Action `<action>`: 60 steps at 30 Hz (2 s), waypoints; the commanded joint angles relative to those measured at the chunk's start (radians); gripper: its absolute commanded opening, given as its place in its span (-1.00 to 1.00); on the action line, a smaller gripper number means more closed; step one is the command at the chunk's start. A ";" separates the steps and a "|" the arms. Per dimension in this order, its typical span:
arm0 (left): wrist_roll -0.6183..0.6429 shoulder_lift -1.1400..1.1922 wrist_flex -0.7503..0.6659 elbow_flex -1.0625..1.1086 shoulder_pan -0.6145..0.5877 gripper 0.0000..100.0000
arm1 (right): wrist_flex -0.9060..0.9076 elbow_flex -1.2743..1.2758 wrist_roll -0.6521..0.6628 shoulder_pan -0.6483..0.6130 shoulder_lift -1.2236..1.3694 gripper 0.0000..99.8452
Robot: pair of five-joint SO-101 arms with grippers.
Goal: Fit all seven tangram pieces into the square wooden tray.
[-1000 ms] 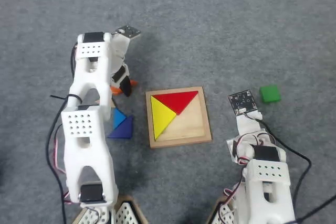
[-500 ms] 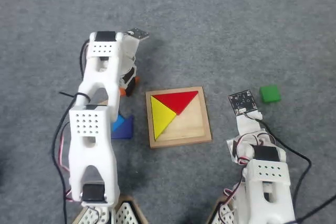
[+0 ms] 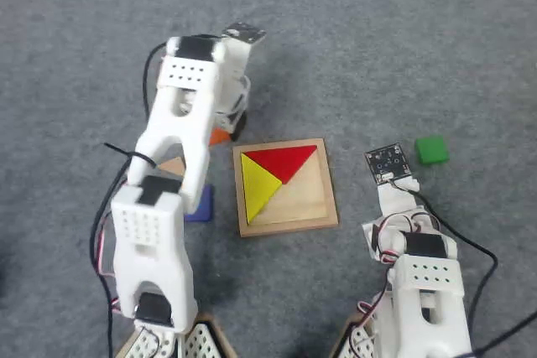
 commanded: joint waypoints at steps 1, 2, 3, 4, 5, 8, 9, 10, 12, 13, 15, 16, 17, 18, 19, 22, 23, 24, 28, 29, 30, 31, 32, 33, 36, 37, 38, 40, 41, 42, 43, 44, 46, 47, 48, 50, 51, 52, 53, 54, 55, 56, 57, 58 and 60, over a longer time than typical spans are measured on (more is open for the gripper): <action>0.132 -0.147 0.040 0.035 0.104 -0.98 | -0.019 -0.008 0.008 -0.007 -0.027 -0.61; 0.170 -0.149 0.040 0.038 0.133 -0.98 | -0.019 -0.008 0.008 -0.007 -0.027 -0.61; 0.213 -0.147 0.040 0.038 0.160 -0.98 | -0.019 -0.008 0.006 -0.007 -0.027 -0.61; 0.264 -0.146 0.038 0.041 0.184 -0.98 | -0.019 -0.008 0.005 -0.005 -0.027 -0.61; 0.311 -0.141 0.032 0.042 0.210 -0.98 | -0.019 -0.008 0.005 -0.002 -0.027 -0.61; 0.453 -0.104 0.026 0.036 0.281 -0.98 | -0.019 -0.011 0.005 0.001 -0.027 -0.62; 0.485 -0.087 0.017 0.036 0.304 -0.98 | -0.019 -0.012 0.003 0.004 -0.027 -0.62; 0.514 -0.066 0.000 0.038 0.327 -0.98 | -0.019 -0.014 0.003 0.016 -0.028 -0.62; 0.555 -0.020 -0.038 0.036 0.356 -0.98 | -0.019 -0.015 0.003 0.047 -0.028 -0.62; 0.569 0.002 -0.060 0.036 0.365 -0.98 | -0.019 -0.017 0.002 0.059 -0.028 -0.62; 0.605 0.046 -0.094 0.036 0.376 -0.98 | -0.019 -0.028 -0.006 0.081 -0.028 -0.62; 0.623 0.066 -0.109 0.036 0.377 -0.98 | -0.019 -0.032 -0.025 0.090 -0.028 -0.62; 0.637 0.084 -0.123 0.036 0.379 -0.98 | -0.019 -0.035 -0.034 0.096 -0.028 -0.62; 0.649 0.101 -0.135 0.036 0.379 -0.98 | -0.019 -0.035 -0.032 0.099 -0.028 -0.62; 0.655 0.114 -0.146 0.036 0.379 -0.98 | -0.019 -0.035 -0.031 0.097 -0.028 -0.62; 0.658 0.137 -0.173 0.036 0.381 -0.97 | -0.018 -0.035 -0.032 0.094 -0.028 -0.62; 0.671 0.143 -0.178 0.036 0.381 -0.97 | -0.018 -0.035 -0.032 0.093 -0.028 -0.62; 0.680 0.147 -0.181 0.035 0.381 -0.97 | -0.018 -0.035 -0.032 0.093 -0.028 -0.62; 0.684 0.152 -0.196 0.035 0.387 -0.96 | -0.018 -0.035 -0.032 0.091 -0.028 -0.62; 0.684 0.152 -0.195 0.035 0.391 -0.91 | -0.018 -0.035 -0.032 0.091 -0.028 -0.62; 0.684 0.152 -0.192 0.035 0.397 -0.84 | -0.018 -0.035 -0.032 0.091 -0.028 -0.62; 0.684 0.152 -0.181 0.035 0.405 -0.75 | -0.018 -0.035 -0.032 0.091 -0.028 -0.62; 0.684 0.152 -0.170 0.035 0.416 -0.65 | -0.018 -0.035 -0.032 0.091 -0.028 -0.62; 0.684 0.152 -0.160 0.035 0.423 -0.57 | -0.018 -0.035 -0.032 0.091 -0.028 -0.62; 0.681 0.150 -0.150 0.035 0.440 -0.48 | -0.018 -0.035 -0.032 0.091 -0.028 -0.62; 0.680 0.150 -0.152 0.035 0.442 -0.49 | -0.018 -0.034 -0.032 0.091 -0.028 -0.62; 0.680 0.150 -0.152 0.035 0.443 -0.50 | -0.018 -0.034 -0.032 0.091 -0.028 -0.62; 0.680 0.149 -0.157 0.033 0.439 -0.51 | -0.018 -0.032 -0.032 0.091 -0.028 -0.62; 0.680 0.147 -0.158 0.027 0.437 -0.51 | -0.018 -0.032 -0.032 0.091 -0.028 -0.62; 0.678 0.147 -0.152 0.013 0.431 -0.51 | -0.018 -0.032 -0.032 0.091 -0.028 -0.62; 0.678 0.149 -0.149 -0.002 0.423 -0.51 | -0.018 -0.032 -0.032 0.090 -0.028 -0.62; 0.678 0.147 -0.141 -0.018 0.417 -0.51 | -0.018 -0.032 -0.032 0.090 -0.028 -0.62; 0.677 0.146 -0.114 -0.054 0.413 -0.51 | -0.018 -0.032 -0.032 0.090 -0.028 -0.62; 0.666 0.143 -0.095 -0.076 0.413 -0.51 | -0.018 -0.032 -0.032 0.090 -0.028 -0.62; 0.641 0.143 -0.074 -0.102 0.413 -0.51 | -0.018 -0.032 -0.032 0.090 -0.028 -0.62; 0.571 0.141 -0.020 -0.173 0.411 -0.51 | -0.018 -0.032 -0.032 0.090 -0.028 -0.62; 0.535 0.141 0.002 -0.211 0.408 -0.51 | -0.018 -0.032 -0.032 0.085 -0.028 -0.62; 0.502 0.141 0.021 -0.254 0.399 -0.51 | -0.018 -0.031 -0.032 0.076 -0.028 -0.62; 0.466 0.141 0.037 -0.298 0.385 -0.51 | -0.018 -0.029 -0.032 0.065 -0.028 -0.62; 0.437 0.141 0.043 -0.341 0.368 -0.51 | -0.018 -0.029 -0.032 0.061 -0.028 -0.62; 0.413 0.140 0.043 -0.380 0.342 -0.51 | -0.018 -0.029 -0.032 0.059 -0.028 -0.62; 0.391 0.140 0.044 -0.412 0.315 -0.51 | -0.018 -0.029 -0.031 0.061 -0.028 -0.61; 0.374 0.138 0.046 -0.437 0.284 -0.51 | -0.018 -0.028 -0.031 0.061 -0.028 -0.61; 0.364 0.127 0.046 -0.446 0.255 -0.51 | -0.016 -0.028 -0.031 0.061 -0.028 -0.61; 0.342 0.080 0.046 -0.429 0.199 -0.51 | -0.016 -0.028 -0.031 0.059 -0.025 -0.61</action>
